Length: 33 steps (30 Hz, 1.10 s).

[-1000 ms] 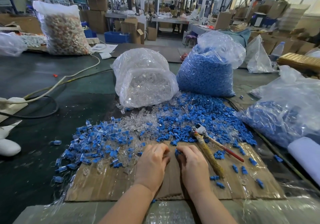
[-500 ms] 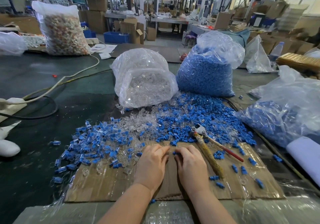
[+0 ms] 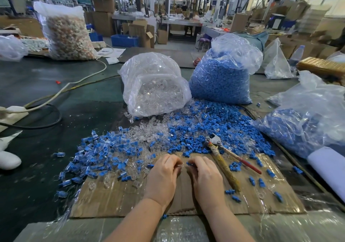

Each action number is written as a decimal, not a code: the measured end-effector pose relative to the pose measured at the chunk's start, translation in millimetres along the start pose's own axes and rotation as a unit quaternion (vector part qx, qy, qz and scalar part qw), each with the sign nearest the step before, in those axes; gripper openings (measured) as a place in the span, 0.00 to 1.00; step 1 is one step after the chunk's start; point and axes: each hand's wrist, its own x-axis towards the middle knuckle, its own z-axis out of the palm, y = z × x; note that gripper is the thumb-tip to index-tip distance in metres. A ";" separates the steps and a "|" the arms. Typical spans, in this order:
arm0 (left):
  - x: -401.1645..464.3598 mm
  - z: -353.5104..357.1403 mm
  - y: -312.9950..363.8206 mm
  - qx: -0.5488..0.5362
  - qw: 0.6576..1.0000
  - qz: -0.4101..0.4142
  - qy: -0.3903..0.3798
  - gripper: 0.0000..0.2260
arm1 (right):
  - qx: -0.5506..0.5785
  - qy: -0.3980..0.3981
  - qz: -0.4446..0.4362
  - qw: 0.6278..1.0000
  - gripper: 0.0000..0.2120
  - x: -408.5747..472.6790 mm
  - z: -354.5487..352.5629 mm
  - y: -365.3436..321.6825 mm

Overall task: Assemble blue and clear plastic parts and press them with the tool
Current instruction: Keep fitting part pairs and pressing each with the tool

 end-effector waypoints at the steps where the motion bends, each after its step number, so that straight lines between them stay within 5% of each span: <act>1: -0.1 0.1 -0.4 0.001 1.000 0.000 0.001 0.10 | -0.001 -0.002 -0.004 1.000 0.04 0.1 0.2 0.4; 17: 1.8 -2.1 -3.7 -0.091 0.991 -0.100 -0.011 0.07 | 0.099 0.006 -0.019 0.995 0.07 -0.9 -6.8 -2.0; 33: 1.2 -5.5 -2.6 -0.126 0.986 -0.087 -0.063 0.06 | 0.072 -0.004 -0.023 0.997 0.10 -1.3 -4.7 -0.6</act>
